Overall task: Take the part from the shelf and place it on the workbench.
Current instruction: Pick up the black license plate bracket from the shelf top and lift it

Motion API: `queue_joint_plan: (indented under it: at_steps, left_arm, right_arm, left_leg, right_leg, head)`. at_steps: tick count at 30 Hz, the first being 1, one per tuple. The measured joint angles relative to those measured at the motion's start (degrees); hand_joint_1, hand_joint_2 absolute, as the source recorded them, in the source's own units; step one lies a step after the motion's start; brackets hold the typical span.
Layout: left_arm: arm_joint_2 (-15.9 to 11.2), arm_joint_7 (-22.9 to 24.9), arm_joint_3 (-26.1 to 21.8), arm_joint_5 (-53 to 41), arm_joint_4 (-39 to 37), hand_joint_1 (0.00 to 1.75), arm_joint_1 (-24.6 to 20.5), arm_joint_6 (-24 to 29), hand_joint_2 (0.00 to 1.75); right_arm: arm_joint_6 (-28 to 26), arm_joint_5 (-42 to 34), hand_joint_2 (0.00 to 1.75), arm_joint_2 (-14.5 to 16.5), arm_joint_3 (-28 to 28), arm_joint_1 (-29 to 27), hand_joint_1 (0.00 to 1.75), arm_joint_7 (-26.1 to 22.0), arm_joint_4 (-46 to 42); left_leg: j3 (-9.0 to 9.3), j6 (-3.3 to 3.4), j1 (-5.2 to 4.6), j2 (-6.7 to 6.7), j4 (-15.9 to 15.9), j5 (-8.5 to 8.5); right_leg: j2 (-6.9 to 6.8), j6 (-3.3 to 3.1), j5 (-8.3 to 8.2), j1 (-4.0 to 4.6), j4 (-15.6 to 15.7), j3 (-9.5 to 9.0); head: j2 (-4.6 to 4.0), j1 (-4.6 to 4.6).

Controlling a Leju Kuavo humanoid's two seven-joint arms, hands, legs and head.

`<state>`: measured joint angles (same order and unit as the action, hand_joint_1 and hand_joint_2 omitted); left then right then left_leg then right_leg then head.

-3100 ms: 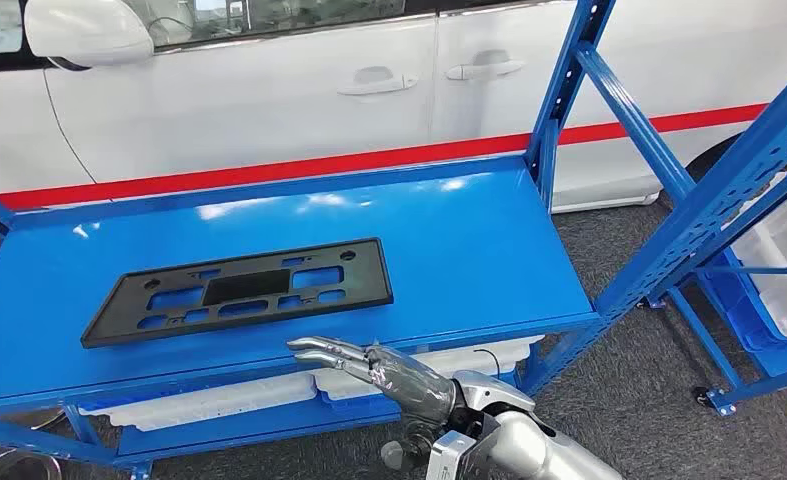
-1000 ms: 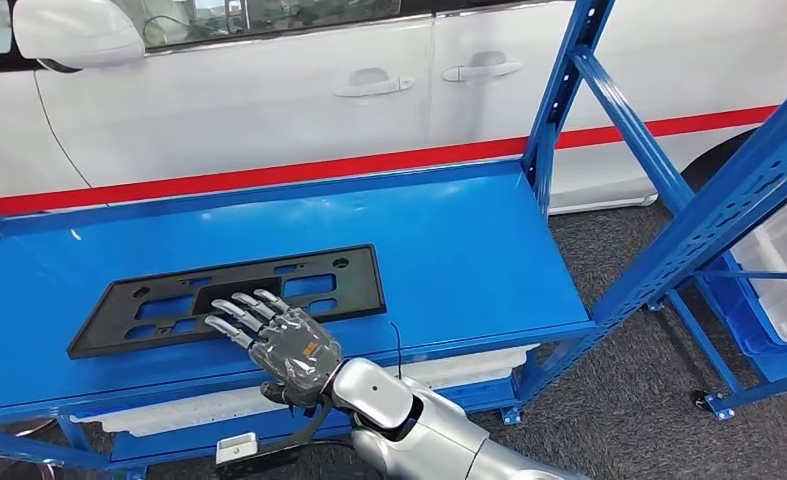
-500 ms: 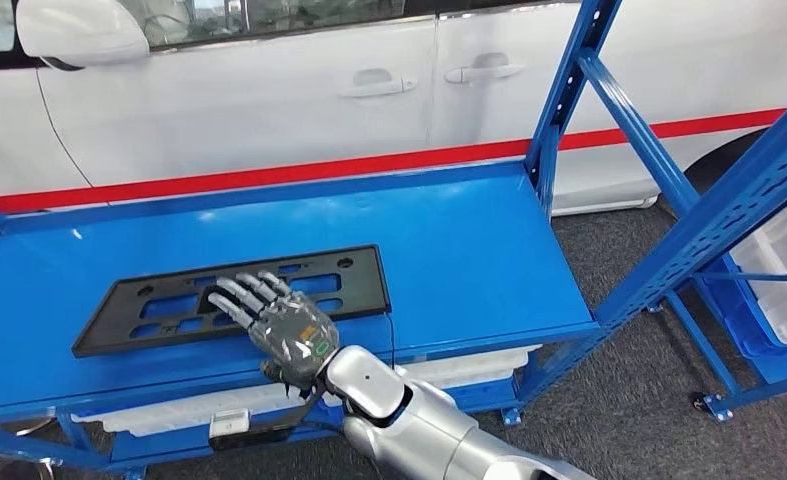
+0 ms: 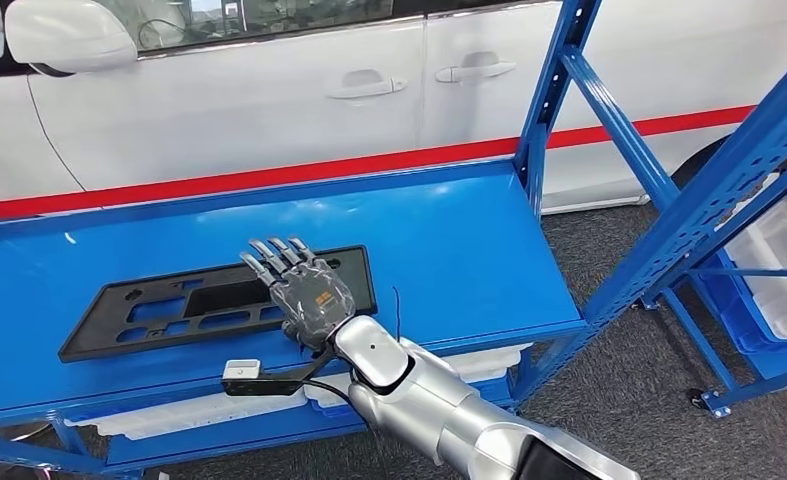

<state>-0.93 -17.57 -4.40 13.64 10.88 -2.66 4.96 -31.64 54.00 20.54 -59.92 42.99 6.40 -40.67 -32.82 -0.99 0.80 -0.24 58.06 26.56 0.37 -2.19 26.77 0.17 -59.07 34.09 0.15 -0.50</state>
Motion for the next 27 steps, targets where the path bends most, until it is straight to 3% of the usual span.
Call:
queue_joint_plan:
  at_steps: [4, 6, 8, 9, 10, 11, 13, 15, 18, 20, 23, 24, 25, 26, 27]
  left_arm:
    - [-0.1, 0.0, 0.4, 0.0, 0.0, 0.0, 0.0, -0.1, 0.0]
    - [-0.1, 0.0, 0.4, 0.0, 0.0, 0.0, -0.1, -0.1, 0.0]
    - [-0.1, 0.1, 0.4, 0.0, 0.0, 0.0, -0.1, -0.1, 0.0]
    - [-0.1, 0.1, 0.4, 0.0, 0.0, 0.0, -0.1, -0.1, 0.0]
    - [-0.1, 0.1, 0.4, 0.0, 0.0, 0.0, -0.1, -0.1, 0.0]
    - [-0.1, 0.2, 0.4, 0.0, 0.0, 0.0, -0.1, -0.1, 0.0]
    - [-0.1, 0.2, 0.4, 0.0, 0.0, 0.0, -0.1, -0.2, 0.0]
    - [-0.1, 0.2, 0.4, 0.0, 0.0, 0.0, -0.2, -0.2, 0.0]
    - [-0.2, 0.1, 0.4, 0.0, 0.0, 0.0, -0.2, -0.3, 0.0]
    - [-0.2, 0.1, 0.4, 0.1, 0.0, 0.0, -0.2, -0.3, 0.0]
    - [-0.3, 0.0, 0.4, 0.2, 0.0, 0.0, 0.0, -0.4, 0.0]
    - [-0.3, 0.0, 0.4, 0.2, 0.0, 0.0, 0.1, -0.4, 0.0]
    - [-0.3, -0.1, 0.4, 0.3, 0.0, 0.0, 0.3, -0.4, 0.0]
    - [-0.3, -0.1, 0.4, 0.3, 0.0, 0.0, 0.4, -0.4, 0.0]
    - [-0.4, -0.2, 0.4, 0.3, 0.0, 0.0, 0.4, -0.4, 0.0]
  right_arm:
    - [0.0, 0.0, 1.75, 0.1, -0.1, 0.2, 0.0, 0.0, 1.0]
    - [0.0, 0.1, 1.75, 0.1, -0.2, 0.4, 0.0, 0.3, 1.3]
    - [0.1, 0.4, 1.75, 0.1, -0.4, 0.6, 0.0, 0.9, 1.8]
    - [0.1, 0.6, 1.75, 0.0, -0.6, 0.6, 0.0, 1.3, 2.2]
    - [0.1, 1.0, 1.75, 0.0, -0.9, 0.6, 0.0, 1.7, 2.5]
    - [0.1, 1.4, 1.75, 0.0, -1.3, 0.6, 0.0, 2.1, 2.8]
    - [0.1, 2.3, 1.75, 0.0, -2.1, 0.8, 0.0, 2.9, 3.2]
    - [0.4, 3.1, 1.75, 0.0, -2.9, 1.2, 0.0, 3.7, 3.5]
    - [1.8, 3.8, 1.75, 0.1, -4.1, 1.3, 0.0, 4.2, 4.3]
    - [2.8, 4.0, 1.75, 0.1, -4.6, 1.4, 0.0, 4.2, 5.1]
    - [3.2, 4.4, 1.75, 0.2, -5.3, 1.3, 0.0, 3.7, 6.9]
    - [3.3, 4.5, 1.75, 0.2, -5.5, 1.1, 0.0, 3.5, 7.5]
    - [3.5, 4.7, 1.75, 0.2, -5.6, 1.0, 0.0, 3.2, 8.1]
    - [3.7, 4.9, 1.75, 0.2, -5.7, 1.0, 0.0, 3.0, 8.6]
    - [4.0, 5.2, 1.75, 0.2, -5.8, 1.1, 0.0, 2.7, 9.1]
  left_leg:
    - [0.17, 1.26, 0.2, 0.0, -0.7, -0.27]
    - [0.24, 1.87, 0.44, 0.15, -1.0, -0.51]
    - [0.14, 2.06, 0.39, 0.19, -1.0, -0.52]
    - [0.13, 2.07, 0.38, 0.19, -0.9, -0.5]
    - [0.15, 2.08, 0.37, 0.16, -0.9, -0.48]
    - [0.23, 2.03, 0.37, 0.1, -0.9, -0.42]
    - [0.39, 1.81, 0.33, -0.03, -0.8, -0.23]
    - [0.24, 1.33, 0.16, -0.08, -0.6, -0.11]
    - [0.11, 0.31, 0.26, -0.05, -0.7, -0.04]
    - [-0.52, -0.25, 0.36, -0.01, 1.1, 1.41]
    - [-5.2, -0.84, 0.45, 0.03, 11.4, 6.49]
    - [-6.63, -0.96, 0.46, 0.03, 14.3, 7.3]
    - [-7.2, -0.99, 0.46, 0.03, 15.2, 7.0]
    - [-6.64, -0.95, 0.46, 0.03, 13.8, 5.6]
    - [-5.01, -0.83, 0.46, 0.04, 10.3, 3.42]
  right_leg:
    - [-0.04, 1.07, 0.78, 0.06, -0.9, 0.41]
    - [-0.07, 1.59, 3.79, -0.05, -5.8, 2.55]
    - [-0.09, 1.87, 7.08, -0.24, -13.3, 6.13]
    - [-0.09, 1.95, 7.61, -0.33, -15.7, 7.32]
    - [-0.1, 1.96, 7.01, -0.4, -16.0, 7.56]
    - [-0.1, 1.88, 5.31, -0.45, -13.9, 6.59]
    - [-0.1, 1.42, 1.38, -0.41, -6.0, 2.75]
    - [-0.05, 0.95, -0.21, -0.17, -0.8, 0.44]
    - [0.03, 0.32, -0.28, -0.04, 0.3, 0.29]
    - [-0.07, -0.25, -0.58, -0.37, 0.9, -0.05]
    - [-0.26, -0.66, -0.66, -0.42, 1.1, -0.17]
    - [-0.27, -0.71, -0.62, -0.37, 1.0, -0.13]
    - [-0.25, -0.74, -0.55, -0.34, 0.8, -0.09]
    - [-0.19, -0.74, -0.46, -0.33, 0.7, -0.09]
    - [-0.13, -0.66, -0.33, -0.34, 0.5, -0.15]
  head:
    - [0.0, 0.01]
    - [0.0, 0.01]
    - [0.0, 0.01]
    - [0.0, 0.01]
    - [0.0, 0.02]
    - [0.0, 0.01]
    - [0.0, 0.01]
    - [0.0, 0.0]
    - [0.0, 0.01]
    - [0.0, 0.01]
    - [0.0, 0.0]
    - [0.0, 0.0]
    - [0.0, 0.0]
    - [0.0, 0.0]
    - [0.0, 0.0]
